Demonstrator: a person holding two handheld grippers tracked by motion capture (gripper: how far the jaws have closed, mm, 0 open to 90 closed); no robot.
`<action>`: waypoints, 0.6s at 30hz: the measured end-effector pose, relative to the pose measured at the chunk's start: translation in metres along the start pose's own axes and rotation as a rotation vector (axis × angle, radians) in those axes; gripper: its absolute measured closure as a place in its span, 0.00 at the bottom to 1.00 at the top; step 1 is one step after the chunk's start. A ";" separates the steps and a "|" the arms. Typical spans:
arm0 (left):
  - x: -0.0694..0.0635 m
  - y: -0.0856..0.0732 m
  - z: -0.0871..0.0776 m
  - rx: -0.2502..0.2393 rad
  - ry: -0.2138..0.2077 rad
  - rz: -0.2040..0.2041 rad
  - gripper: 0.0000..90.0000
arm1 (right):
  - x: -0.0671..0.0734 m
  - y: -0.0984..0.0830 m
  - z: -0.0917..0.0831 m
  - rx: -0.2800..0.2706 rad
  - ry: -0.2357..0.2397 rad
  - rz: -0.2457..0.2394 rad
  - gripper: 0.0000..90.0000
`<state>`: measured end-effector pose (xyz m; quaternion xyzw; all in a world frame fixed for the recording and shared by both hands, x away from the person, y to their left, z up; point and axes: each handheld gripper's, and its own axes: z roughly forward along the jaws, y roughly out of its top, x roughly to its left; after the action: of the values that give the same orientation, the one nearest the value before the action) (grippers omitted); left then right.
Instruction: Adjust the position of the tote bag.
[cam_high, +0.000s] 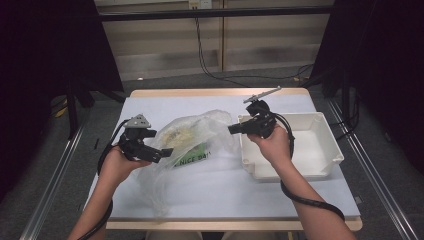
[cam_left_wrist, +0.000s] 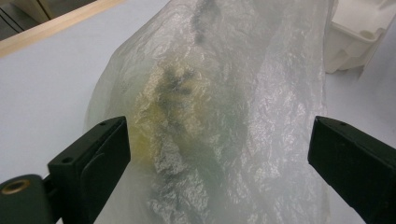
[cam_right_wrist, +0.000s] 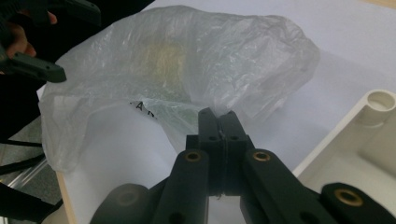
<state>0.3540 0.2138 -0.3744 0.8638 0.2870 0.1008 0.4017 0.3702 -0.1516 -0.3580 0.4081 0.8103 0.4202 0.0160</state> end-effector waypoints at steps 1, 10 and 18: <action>0.000 0.000 0.001 0.001 -0.003 0.003 0.06 | 0.000 0.001 -0.001 -0.004 0.005 0.004 1.00; -0.010 0.005 0.010 0.011 -0.039 0.052 0.04 | 0.003 0.006 -0.003 -0.010 -0.002 0.023 1.00; -0.017 0.006 0.016 0.008 -0.017 0.082 0.07 | 0.001 0.005 0.001 -0.008 0.002 0.042 1.00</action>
<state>0.3491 0.1909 -0.3788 0.8773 0.2485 0.1083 0.3961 0.3733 -0.1489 -0.3544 0.4243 0.8000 0.4242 0.0079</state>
